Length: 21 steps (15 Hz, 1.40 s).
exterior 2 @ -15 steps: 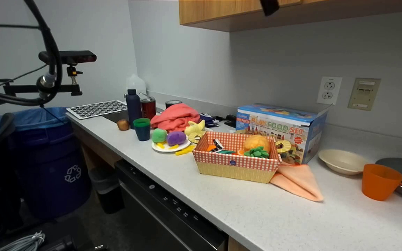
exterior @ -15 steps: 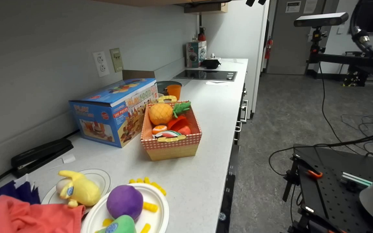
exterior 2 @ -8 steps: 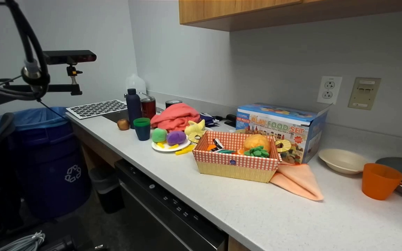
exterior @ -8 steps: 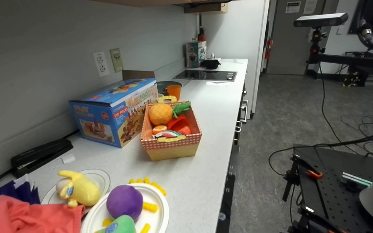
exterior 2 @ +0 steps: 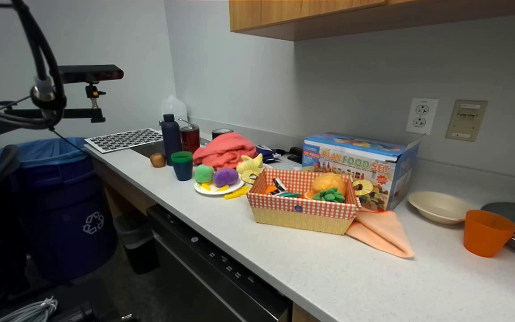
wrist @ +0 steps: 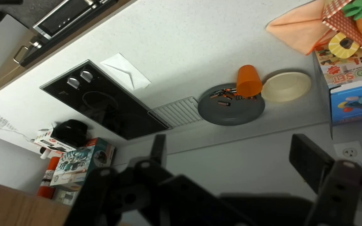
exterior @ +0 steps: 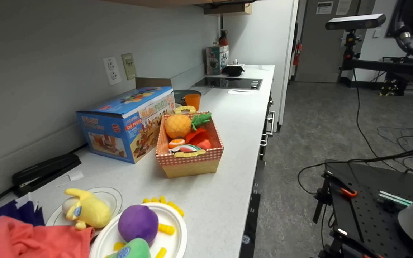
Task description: Close the cupboard door
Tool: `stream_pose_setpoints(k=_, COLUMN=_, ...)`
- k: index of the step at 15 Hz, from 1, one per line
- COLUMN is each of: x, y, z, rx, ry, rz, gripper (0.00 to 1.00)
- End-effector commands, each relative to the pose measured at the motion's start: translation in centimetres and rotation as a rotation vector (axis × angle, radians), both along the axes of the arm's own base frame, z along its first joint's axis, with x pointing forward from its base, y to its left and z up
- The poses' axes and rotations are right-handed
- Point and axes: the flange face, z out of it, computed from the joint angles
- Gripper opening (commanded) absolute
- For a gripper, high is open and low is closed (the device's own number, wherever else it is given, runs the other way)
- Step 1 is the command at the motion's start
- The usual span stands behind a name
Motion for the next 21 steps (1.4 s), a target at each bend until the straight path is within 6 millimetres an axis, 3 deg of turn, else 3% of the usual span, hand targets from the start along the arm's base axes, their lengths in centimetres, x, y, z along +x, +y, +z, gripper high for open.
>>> stream_pose_setpoints(k=1, x=-1.5, y=-1.6, z=3.1, rx=-0.018, ry=-0.081, rz=-0.106, gripper=1.00)
stream_pose_setpoints(k=9, x=-8.4, y=-9.5, z=9.1, rx=-0.088, ry=-0.277, rz=-0.371, gripper=1.00)
stream_pose_setpoints(k=10, x=-7.9, y=-7.8, z=7.9, rx=-0.067, ry=-0.230, rz=-0.311, gripper=1.00)
stream_pose_setpoints(k=12, x=-8.4, y=-8.3, z=7.9, rx=-0.067, ry=-0.234, rz=-0.322, gripper=1.00)
stream_pose_setpoints(k=17, x=-7.4, y=-8.0, z=7.8, rx=-0.073, ry=-0.242, rz=-0.322, gripper=1.00)
stream_pose_setpoints(k=21, x=-7.2, y=-10.2, z=9.8, rx=-0.098, ry=-0.304, rz=-0.366, gripper=1.00)
